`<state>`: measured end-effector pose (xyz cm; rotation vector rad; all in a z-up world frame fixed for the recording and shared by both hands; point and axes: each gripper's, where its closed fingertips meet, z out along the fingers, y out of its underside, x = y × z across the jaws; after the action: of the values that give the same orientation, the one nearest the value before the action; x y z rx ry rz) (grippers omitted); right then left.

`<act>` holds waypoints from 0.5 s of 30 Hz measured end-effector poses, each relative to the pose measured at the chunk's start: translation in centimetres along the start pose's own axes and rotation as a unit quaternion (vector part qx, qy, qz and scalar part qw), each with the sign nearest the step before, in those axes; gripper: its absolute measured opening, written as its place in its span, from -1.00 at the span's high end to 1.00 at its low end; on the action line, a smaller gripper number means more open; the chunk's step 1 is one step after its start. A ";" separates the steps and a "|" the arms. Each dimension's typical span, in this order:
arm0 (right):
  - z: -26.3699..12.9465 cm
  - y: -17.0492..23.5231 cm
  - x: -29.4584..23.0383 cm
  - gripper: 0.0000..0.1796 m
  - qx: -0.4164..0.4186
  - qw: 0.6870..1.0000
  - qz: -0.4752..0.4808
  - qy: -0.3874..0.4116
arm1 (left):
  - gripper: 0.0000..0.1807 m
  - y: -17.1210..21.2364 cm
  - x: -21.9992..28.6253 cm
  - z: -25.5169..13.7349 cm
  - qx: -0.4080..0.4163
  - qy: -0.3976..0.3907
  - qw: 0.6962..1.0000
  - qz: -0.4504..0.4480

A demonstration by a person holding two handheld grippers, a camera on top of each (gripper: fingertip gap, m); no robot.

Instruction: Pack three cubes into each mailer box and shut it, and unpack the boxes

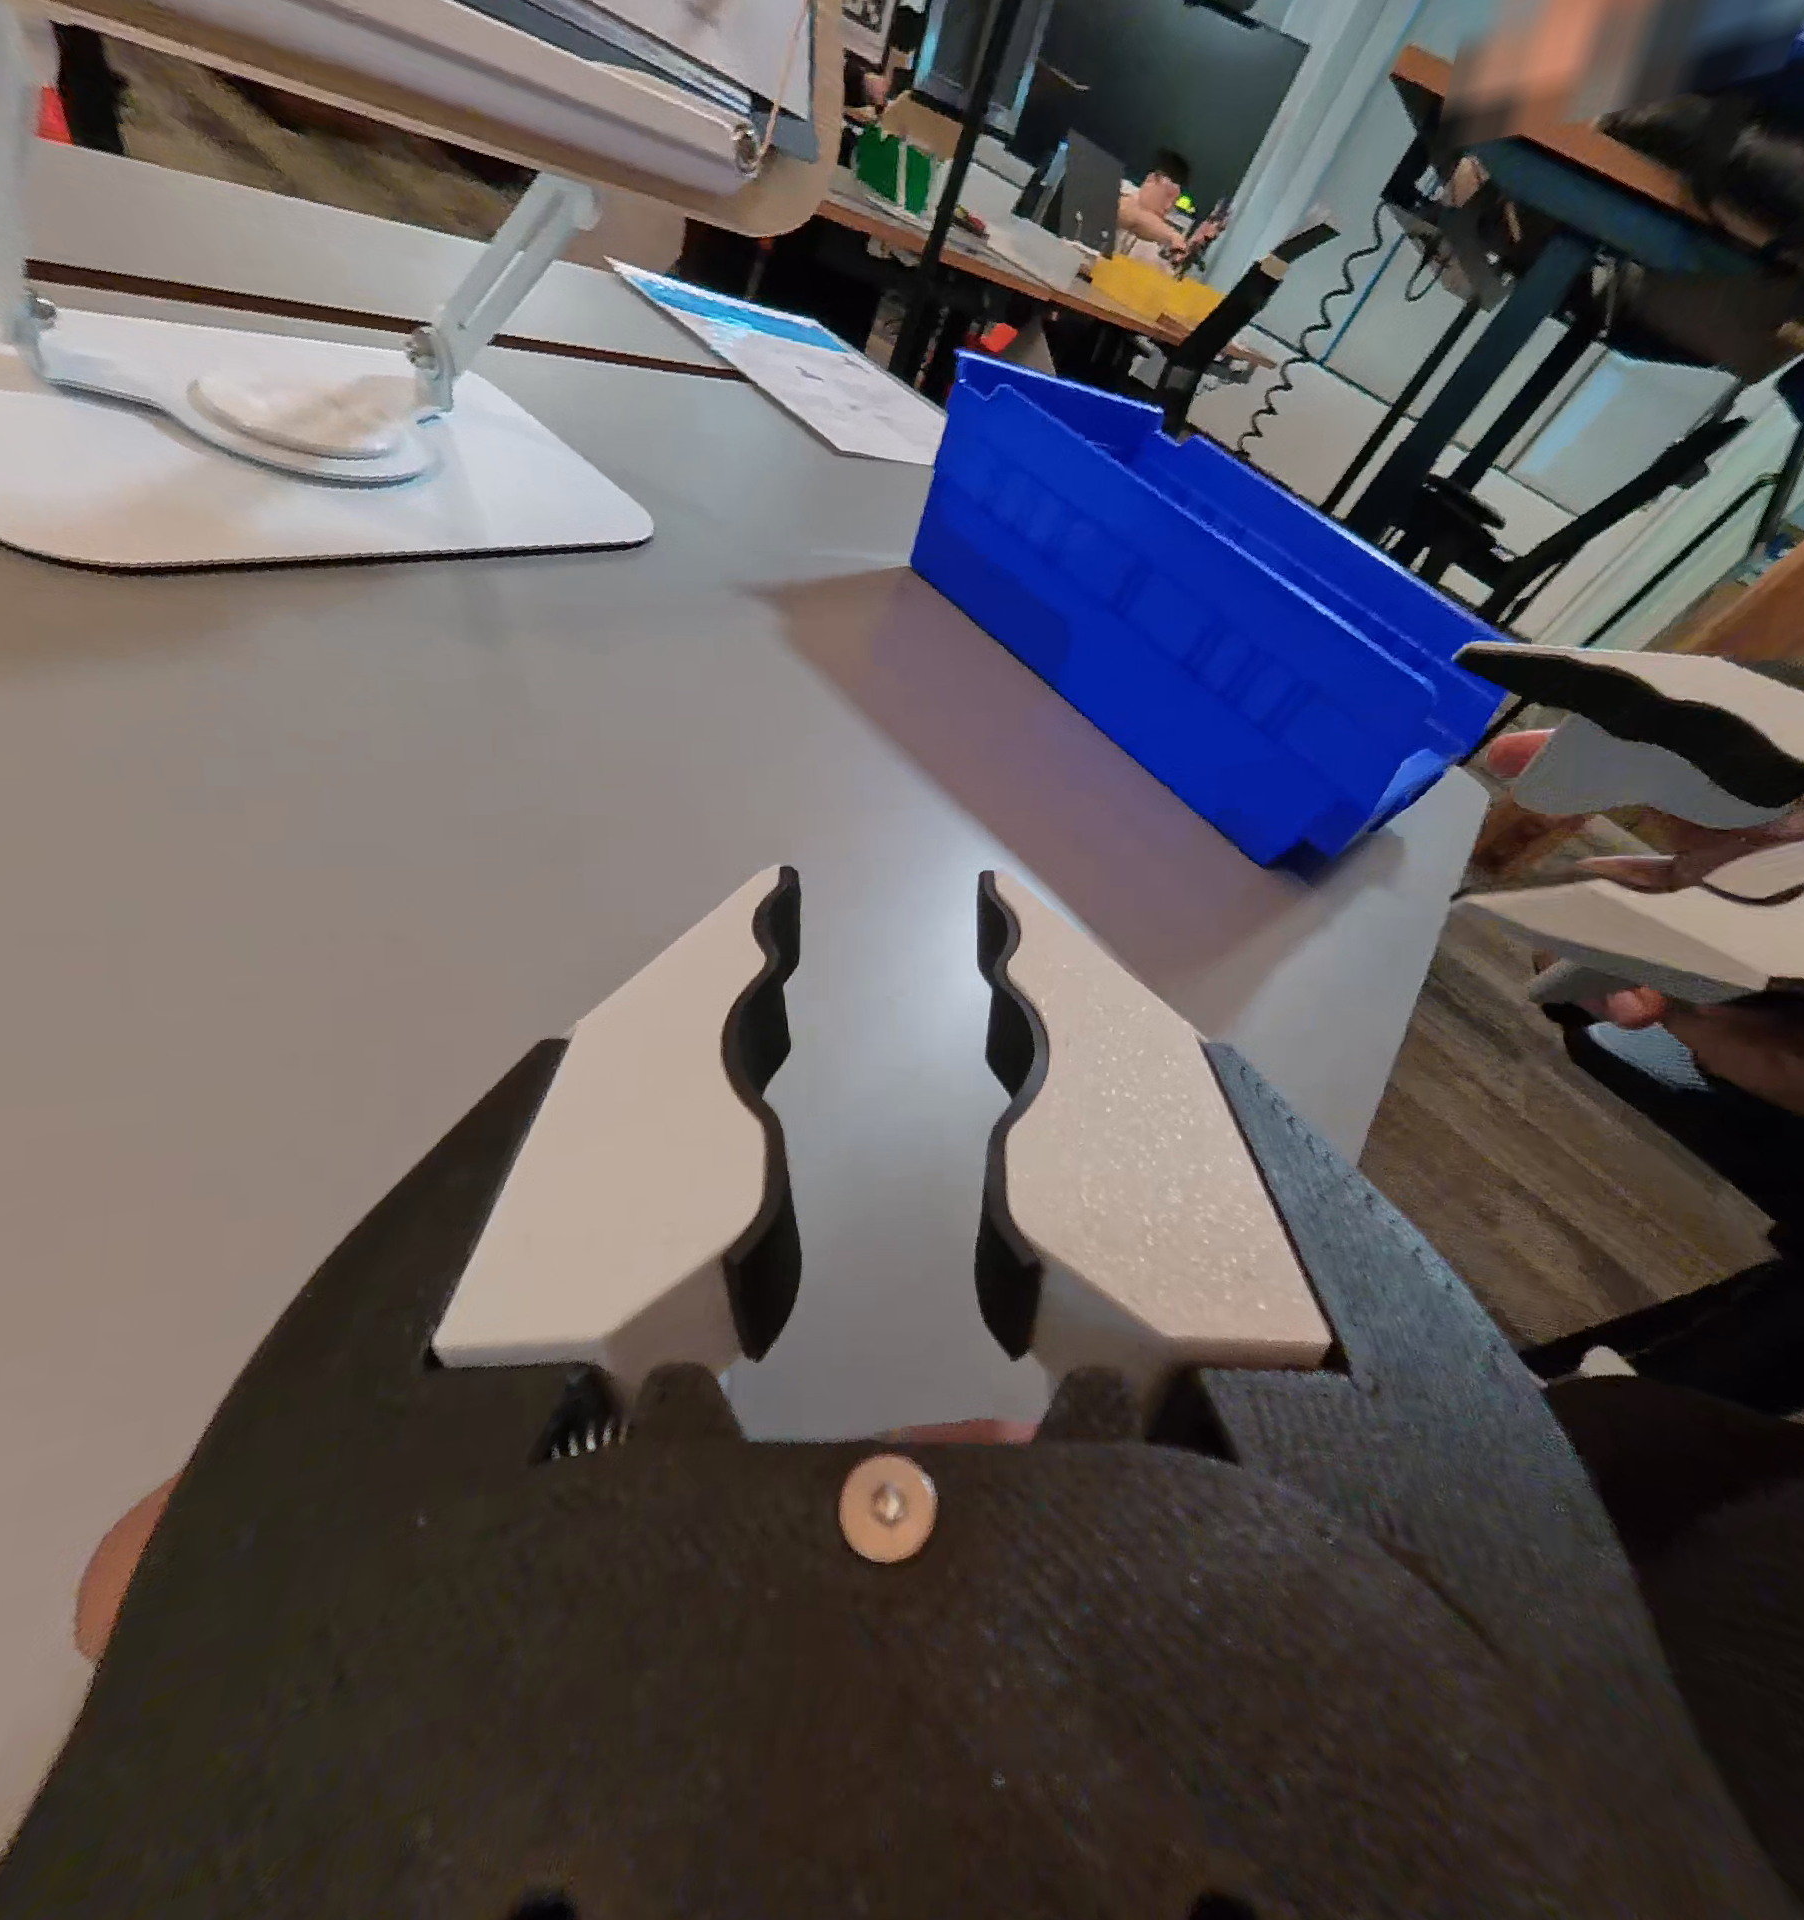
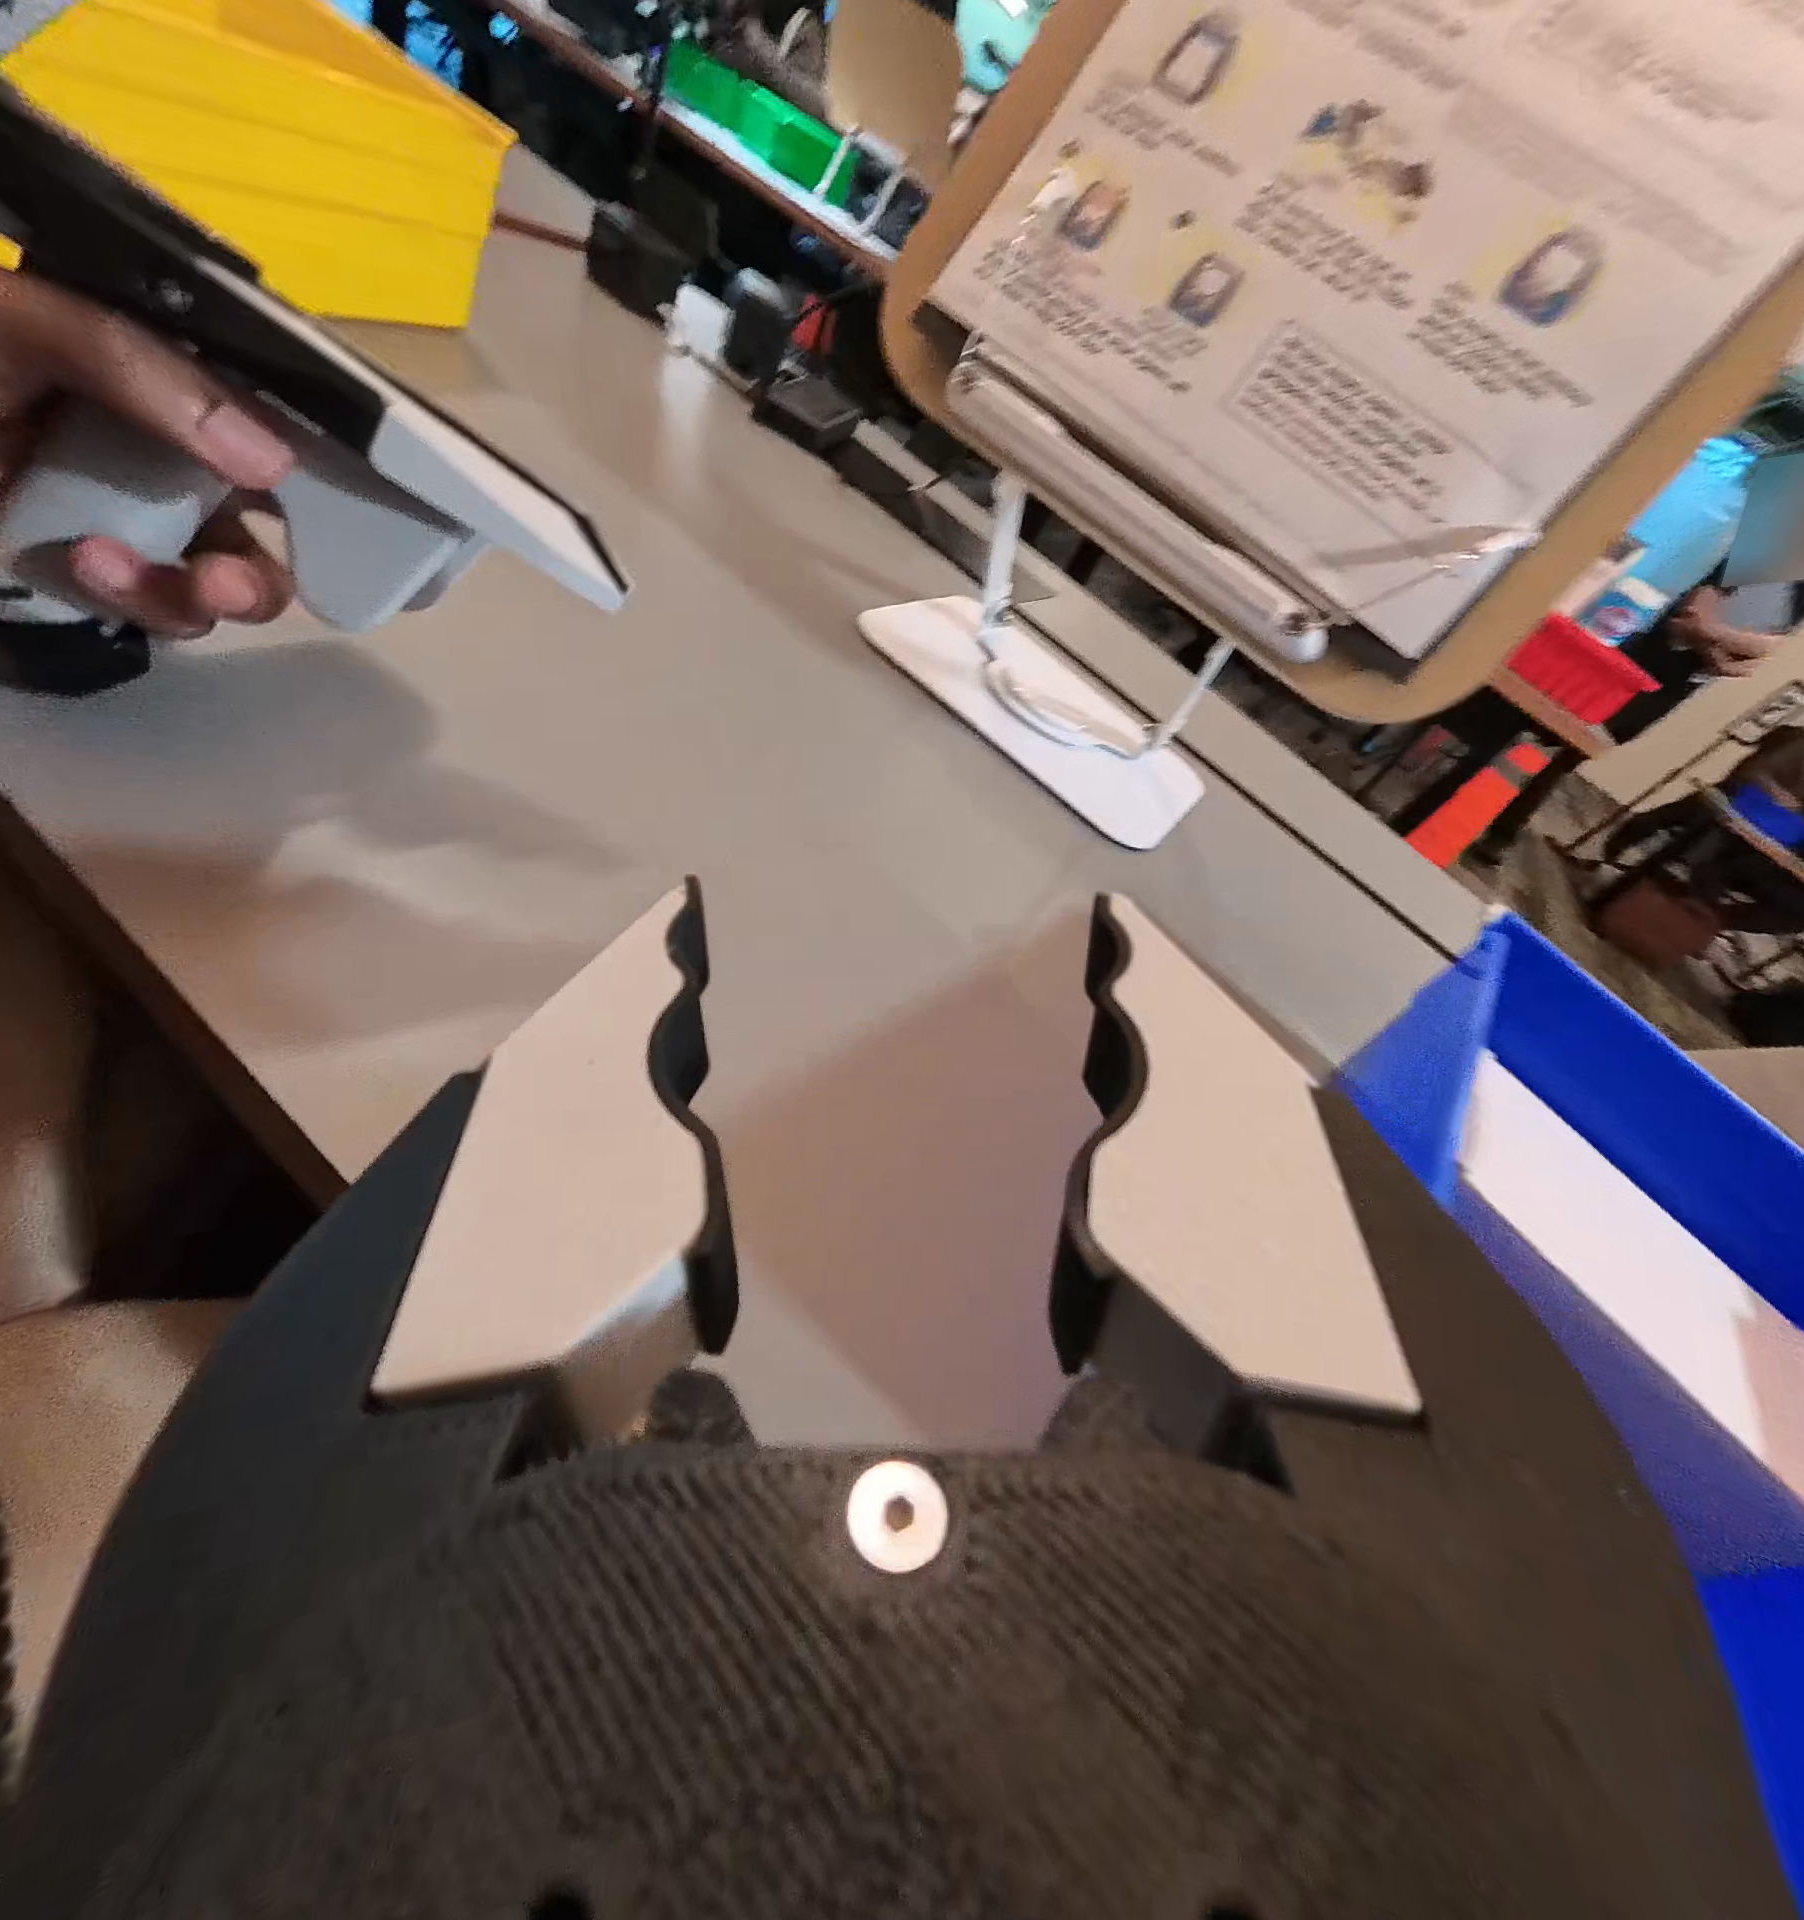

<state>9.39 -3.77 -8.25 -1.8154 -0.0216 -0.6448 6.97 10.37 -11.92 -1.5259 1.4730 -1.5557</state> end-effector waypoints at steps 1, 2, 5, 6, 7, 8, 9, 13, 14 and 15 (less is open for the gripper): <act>0.8 0.0 -0.7 0.19 -0.007 1.000 -0.008 -0.015 | 0.63 0.1 -0.4 -0.2 -0.003 -0.011 1.000 0.000; 1.7 0.1 -1.0 0.18 -0.013 1.000 -0.014 -0.025 | 0.64 0.1 -0.9 -0.6 -0.004 -0.024 1.000 -0.004; 4.8 0.4 -2.5 0.11 -0.037 0.996 0.001 -0.079 | 0.72 -0.8 -3.7 -2.6 0.015 -0.111 0.994 -0.007; 5.7 0.6 -3.3 0.11 -0.042 0.994 0.016 -0.104 | 0.75 -1.1 -4.7 -3.4 0.024 -0.143 0.989 -0.010; 6.3 1.1 -3.9 0.10 -0.048 0.990 0.025 -0.129 | 0.79 -1.5 -5.5 -4.3 0.032 -0.166 0.986 -0.011; 6.6 2.1 -4.3 0.12 -0.060 0.987 0.027 -0.146 | 0.82 -1.9 -6.1 -5.1 0.043 -0.183 0.982 -0.014; 6.6 3.4 -4.4 0.14 -0.079 0.984 0.028 -0.157 | 0.82 -2.3 -6.7 -6.0 0.056 -0.199 0.978 -0.016; 4.9 6.2 -2.6 0.19 -0.107 0.985 0.031 -0.134 | 0.77 -3.6 -9.3 -8.5 0.085 -0.254 0.963 -0.027; 4.7 5.7 -1.9 0.21 -0.096 0.987 0.041 -0.123 | 0.75 -3.8 -10.2 -9.2 0.082 -0.274 0.958 -0.025; 4.6 5.2 -1.6 0.22 -0.085 0.988 0.054 -0.121 | 0.71 -4.0 -11.0 -10.1 0.068 -0.293 0.953 -0.026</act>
<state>11.66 -1.03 -14.36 -2.0367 -0.0313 -0.3565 1.66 24.73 -10.21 -1.7523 0.9733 -1.0623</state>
